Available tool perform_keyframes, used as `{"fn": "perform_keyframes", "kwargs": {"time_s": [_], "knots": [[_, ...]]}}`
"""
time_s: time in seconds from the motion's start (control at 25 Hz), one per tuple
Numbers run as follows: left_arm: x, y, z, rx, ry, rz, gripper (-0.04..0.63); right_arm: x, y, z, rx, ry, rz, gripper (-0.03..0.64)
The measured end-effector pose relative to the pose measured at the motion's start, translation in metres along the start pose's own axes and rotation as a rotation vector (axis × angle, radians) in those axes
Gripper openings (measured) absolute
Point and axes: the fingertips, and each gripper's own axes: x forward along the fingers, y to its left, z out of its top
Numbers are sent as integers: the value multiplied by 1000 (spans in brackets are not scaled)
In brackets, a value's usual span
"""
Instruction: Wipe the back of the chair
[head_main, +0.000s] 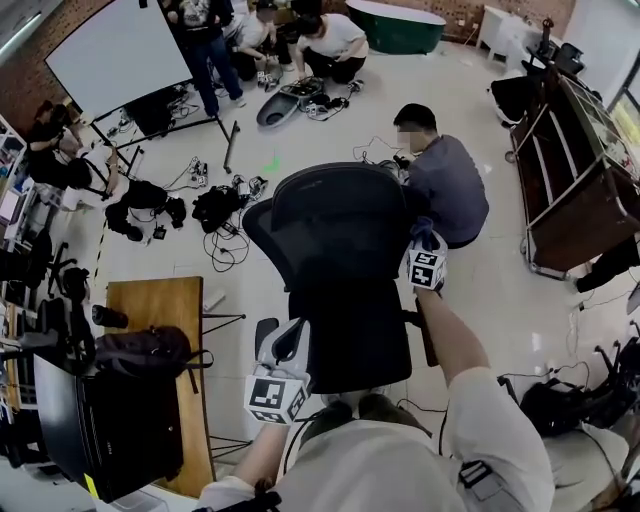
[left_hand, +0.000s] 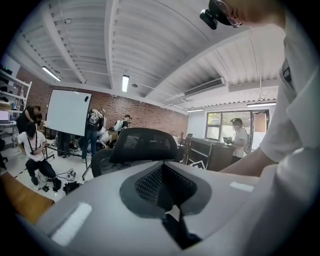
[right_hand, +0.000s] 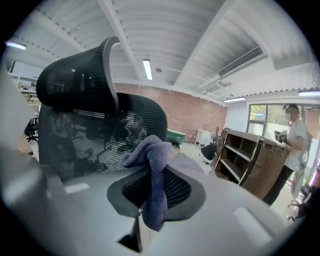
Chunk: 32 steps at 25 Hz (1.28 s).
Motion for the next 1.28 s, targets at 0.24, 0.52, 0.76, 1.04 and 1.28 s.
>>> {"fn": "perform_keyframes", "kwargs": {"time_s": [0.24,0.52,0.76,1.04,1.28], "knots": [[4,2,7,14,3,41,17,-34,63,30,-2,-90,151,49],[7,40,0,-26,37,144,17,-17,310,-19,-159,-46,493,49],[14,67,-28,-34,109,260,17,50,381,-40,-147,44,543,49],[11,82,-40,-55,129,255,17,52,317,-36,-81,37,438,49],[47,53,-35,-43,96,112,18,58,108,-77,45,94,127,49]]}}
